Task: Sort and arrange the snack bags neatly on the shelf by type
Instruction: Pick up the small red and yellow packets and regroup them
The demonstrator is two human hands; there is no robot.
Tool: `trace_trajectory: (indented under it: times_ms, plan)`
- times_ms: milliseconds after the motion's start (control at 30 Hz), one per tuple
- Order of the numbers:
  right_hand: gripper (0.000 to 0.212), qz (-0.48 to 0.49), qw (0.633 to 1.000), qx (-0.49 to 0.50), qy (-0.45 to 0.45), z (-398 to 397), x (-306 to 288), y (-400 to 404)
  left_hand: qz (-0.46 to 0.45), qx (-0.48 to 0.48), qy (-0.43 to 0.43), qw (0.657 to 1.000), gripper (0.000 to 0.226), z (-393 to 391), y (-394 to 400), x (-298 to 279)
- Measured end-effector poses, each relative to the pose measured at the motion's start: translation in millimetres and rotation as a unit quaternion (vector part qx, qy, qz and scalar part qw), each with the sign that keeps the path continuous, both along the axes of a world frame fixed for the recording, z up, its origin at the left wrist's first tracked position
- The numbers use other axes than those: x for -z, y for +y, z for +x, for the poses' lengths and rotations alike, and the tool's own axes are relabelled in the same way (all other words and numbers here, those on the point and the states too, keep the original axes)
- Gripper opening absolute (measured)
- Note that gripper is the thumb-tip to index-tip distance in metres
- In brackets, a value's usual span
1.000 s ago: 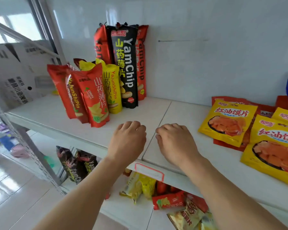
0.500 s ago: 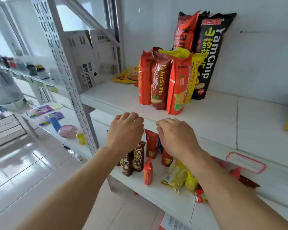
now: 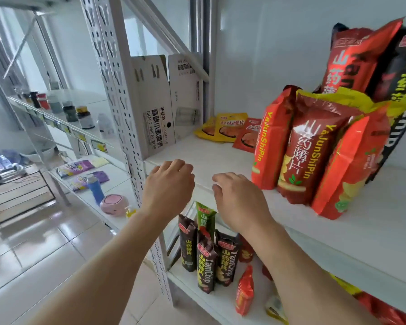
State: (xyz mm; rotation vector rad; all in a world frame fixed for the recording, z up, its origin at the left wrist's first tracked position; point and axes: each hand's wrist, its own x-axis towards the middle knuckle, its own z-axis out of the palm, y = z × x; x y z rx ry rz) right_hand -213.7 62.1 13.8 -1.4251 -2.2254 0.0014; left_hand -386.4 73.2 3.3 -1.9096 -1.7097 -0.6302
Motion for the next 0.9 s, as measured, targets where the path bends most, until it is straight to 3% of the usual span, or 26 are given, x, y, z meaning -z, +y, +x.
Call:
trace_trajectory:
  times_ms: [133,333,500,633,733,900]
  plan:
    - [0.040,-0.025,0.998,0.044,0.039,-24,-2,54,-0.016,0.002,-0.019,1.000,0.013,-21,56,0]
    - [0.051,-0.035,0.976,0.165,0.136,-47,-10,127,-0.099,0.037,-0.148,0.983,0.034,-29,138,-13]
    - [0.059,-0.038,0.935,0.291,0.202,-47,-9,194,-0.178,0.078,-0.268,0.944,0.050,-29,226,-25]
    - [0.063,-0.008,0.889,0.393,0.233,-36,-7,230,-0.261,0.090,-0.378,0.883,0.065,-16,293,-25]
    - [0.068,0.002,0.849,0.466,0.249,-26,-8,246,-0.284,0.081,-0.387,0.874,0.078,-1,327,-20]
    - [0.079,-0.013,0.804,0.526,0.279,-6,-1,271,-0.321,0.036,-0.311,0.894,0.104,14,362,-14]
